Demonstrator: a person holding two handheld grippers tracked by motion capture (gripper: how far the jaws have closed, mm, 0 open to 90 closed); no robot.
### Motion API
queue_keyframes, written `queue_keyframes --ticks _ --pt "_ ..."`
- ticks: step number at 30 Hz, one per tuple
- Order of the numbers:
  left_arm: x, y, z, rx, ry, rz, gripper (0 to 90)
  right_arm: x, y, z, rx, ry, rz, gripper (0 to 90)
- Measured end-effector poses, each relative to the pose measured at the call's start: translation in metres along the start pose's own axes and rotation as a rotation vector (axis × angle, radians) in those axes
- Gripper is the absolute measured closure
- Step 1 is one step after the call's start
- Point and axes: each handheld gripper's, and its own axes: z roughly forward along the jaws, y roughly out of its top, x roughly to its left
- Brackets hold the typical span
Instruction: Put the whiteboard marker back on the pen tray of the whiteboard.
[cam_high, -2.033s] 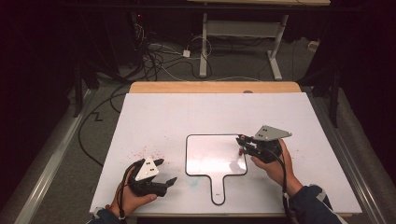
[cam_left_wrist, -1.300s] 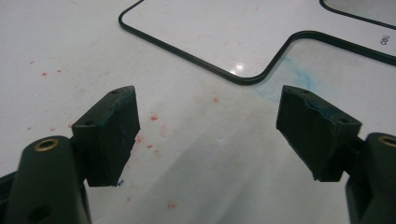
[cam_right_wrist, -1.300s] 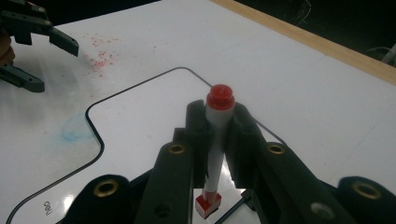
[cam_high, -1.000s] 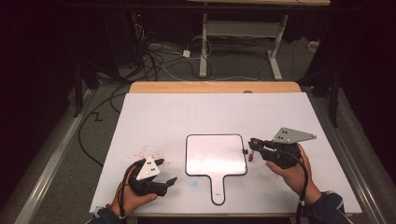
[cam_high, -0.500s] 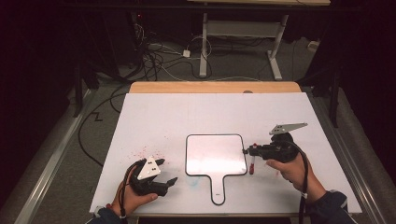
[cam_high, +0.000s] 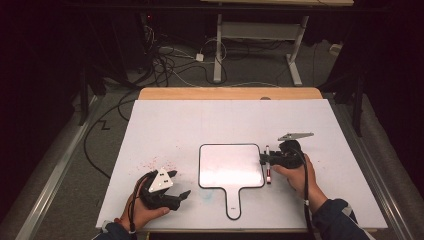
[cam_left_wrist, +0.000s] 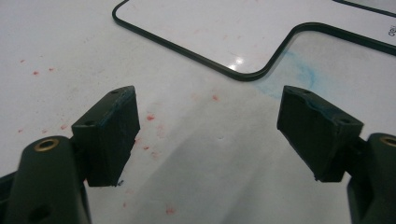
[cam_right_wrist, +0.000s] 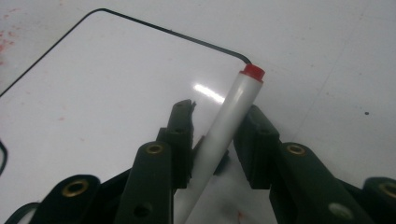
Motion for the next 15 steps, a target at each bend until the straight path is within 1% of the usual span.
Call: queue_keyframes --ticks 2,4,6,9,11,15 --pt "-0.001 0.0 0.0 0.001 -0.001 0.002 20.2 -0.001 -0.002 0.005 0.008 0.009 0.008 66.8" --pt "-0.001 0.0 -0.001 -0.001 0.001 0.003 20.2 -0.001 -0.004 0.009 0.014 -0.015 0.006 64.7" --pt "-0.001 0.0 -0.001 -0.002 0.0 0.003 20.2 -0.001 -0.005 0.011 0.02 -0.021 0.006 63.8" --pt "-0.001 0.001 0.001 0.005 -0.003 0.01 20.2 -0.001 -0.004 0.013 0.012 -0.032 -0.006 62.6" --pt "-0.001 0.001 0.001 0.006 -0.003 0.012 20.2 0.0 -0.004 0.013 0.008 -0.053 -0.02 59.5" --pt "-0.001 0.002 0.002 0.008 -0.005 0.01 20.2 -0.001 -0.005 0.013 -0.001 -0.054 -0.024 54.3"
